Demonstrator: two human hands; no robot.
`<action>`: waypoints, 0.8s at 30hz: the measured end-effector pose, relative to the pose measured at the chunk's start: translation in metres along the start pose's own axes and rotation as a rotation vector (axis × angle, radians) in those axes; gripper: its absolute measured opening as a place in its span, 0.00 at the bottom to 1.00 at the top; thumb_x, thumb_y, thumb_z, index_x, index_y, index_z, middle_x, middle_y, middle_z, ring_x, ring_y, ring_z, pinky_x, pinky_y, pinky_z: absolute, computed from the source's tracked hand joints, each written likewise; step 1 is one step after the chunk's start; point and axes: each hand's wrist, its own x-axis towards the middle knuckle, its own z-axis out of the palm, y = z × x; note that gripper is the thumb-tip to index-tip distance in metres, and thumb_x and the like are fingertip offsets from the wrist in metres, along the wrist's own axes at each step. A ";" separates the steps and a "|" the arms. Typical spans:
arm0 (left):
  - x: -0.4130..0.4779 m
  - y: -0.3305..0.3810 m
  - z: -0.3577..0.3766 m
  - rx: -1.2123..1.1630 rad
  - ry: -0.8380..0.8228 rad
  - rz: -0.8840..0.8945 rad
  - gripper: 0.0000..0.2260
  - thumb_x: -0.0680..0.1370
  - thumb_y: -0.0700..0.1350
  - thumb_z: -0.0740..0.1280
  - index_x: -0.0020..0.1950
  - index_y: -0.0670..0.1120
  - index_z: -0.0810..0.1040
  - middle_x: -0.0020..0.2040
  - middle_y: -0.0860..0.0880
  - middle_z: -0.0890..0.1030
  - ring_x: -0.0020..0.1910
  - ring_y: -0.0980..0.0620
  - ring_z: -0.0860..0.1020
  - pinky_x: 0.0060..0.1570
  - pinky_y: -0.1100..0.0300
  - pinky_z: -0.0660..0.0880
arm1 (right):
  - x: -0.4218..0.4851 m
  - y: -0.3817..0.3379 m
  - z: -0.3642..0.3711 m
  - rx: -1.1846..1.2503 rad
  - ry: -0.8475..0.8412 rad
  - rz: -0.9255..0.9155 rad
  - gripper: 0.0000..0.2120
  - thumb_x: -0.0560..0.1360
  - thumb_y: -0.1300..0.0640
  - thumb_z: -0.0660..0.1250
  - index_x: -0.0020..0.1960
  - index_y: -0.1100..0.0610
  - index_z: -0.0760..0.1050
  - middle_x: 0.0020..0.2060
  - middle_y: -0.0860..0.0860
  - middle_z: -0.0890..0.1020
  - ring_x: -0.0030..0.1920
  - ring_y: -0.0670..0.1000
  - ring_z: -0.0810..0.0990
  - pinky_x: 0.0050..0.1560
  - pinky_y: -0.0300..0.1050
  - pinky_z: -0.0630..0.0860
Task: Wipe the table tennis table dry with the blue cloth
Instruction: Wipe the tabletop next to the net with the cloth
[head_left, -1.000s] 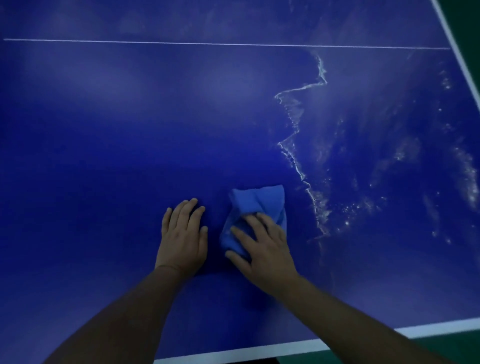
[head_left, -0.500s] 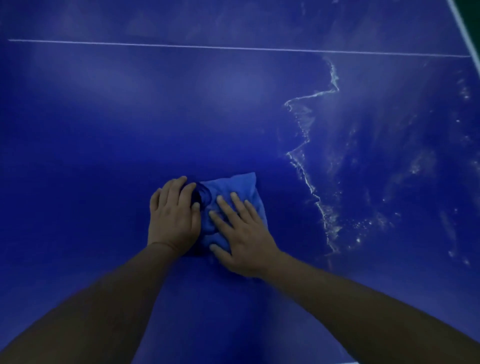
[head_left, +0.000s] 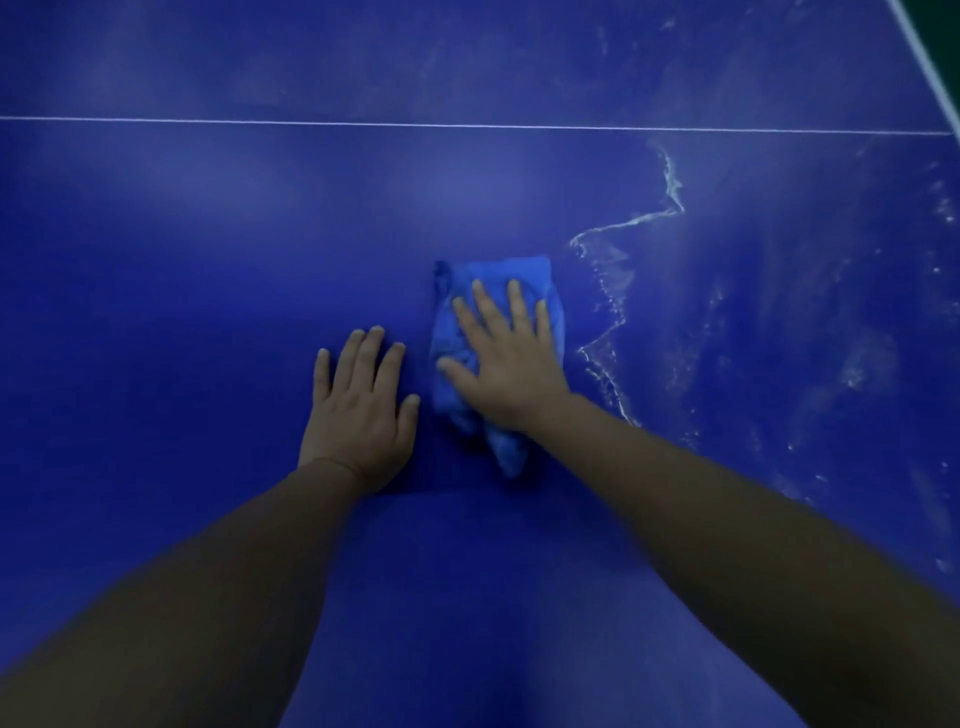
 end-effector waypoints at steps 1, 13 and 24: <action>0.001 0.000 0.000 0.010 -0.011 0.005 0.30 0.80 0.58 0.48 0.77 0.43 0.64 0.80 0.42 0.59 0.80 0.43 0.53 0.77 0.38 0.48 | 0.013 0.017 -0.005 -0.018 0.030 0.044 0.41 0.74 0.31 0.40 0.82 0.48 0.51 0.82 0.48 0.49 0.81 0.60 0.43 0.77 0.65 0.39; 0.000 -0.001 0.001 0.036 0.026 0.020 0.28 0.80 0.56 0.52 0.76 0.43 0.67 0.78 0.42 0.63 0.78 0.43 0.58 0.75 0.37 0.53 | 0.035 -0.010 -0.010 0.027 -0.041 -0.216 0.32 0.79 0.38 0.44 0.80 0.48 0.60 0.80 0.46 0.57 0.81 0.57 0.48 0.78 0.65 0.42; 0.001 0.000 0.001 0.050 0.000 0.019 0.28 0.81 0.56 0.51 0.77 0.43 0.66 0.79 0.42 0.61 0.79 0.43 0.56 0.76 0.39 0.48 | 0.066 0.076 -0.043 0.132 0.137 0.194 0.27 0.82 0.51 0.48 0.75 0.61 0.68 0.77 0.59 0.66 0.77 0.66 0.61 0.75 0.64 0.59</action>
